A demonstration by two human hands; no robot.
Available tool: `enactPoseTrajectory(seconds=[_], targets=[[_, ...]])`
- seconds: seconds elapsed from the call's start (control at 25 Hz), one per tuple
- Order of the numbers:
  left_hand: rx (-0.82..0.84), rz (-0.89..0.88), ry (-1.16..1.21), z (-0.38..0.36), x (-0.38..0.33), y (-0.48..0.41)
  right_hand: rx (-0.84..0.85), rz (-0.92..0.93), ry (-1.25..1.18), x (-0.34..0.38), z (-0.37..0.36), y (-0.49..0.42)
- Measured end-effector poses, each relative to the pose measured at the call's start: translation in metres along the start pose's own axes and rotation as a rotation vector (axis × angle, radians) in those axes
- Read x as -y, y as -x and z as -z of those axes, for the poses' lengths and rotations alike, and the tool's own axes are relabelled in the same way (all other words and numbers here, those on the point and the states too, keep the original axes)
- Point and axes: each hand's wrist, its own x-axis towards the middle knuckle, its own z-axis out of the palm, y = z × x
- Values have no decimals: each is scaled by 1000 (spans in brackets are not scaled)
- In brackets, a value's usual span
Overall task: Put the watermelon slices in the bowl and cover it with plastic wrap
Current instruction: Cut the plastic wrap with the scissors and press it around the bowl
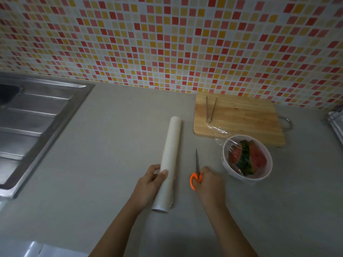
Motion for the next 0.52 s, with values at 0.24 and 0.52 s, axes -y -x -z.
enactPoseTrajectory(seconds=[0.24,0.52], targets=[[-23,-207,-476,-2,1,0,1,14,-28,3,-12,25],[-31,-190,-605,-8,6,1,-31,66,-110,1,-13,40]])
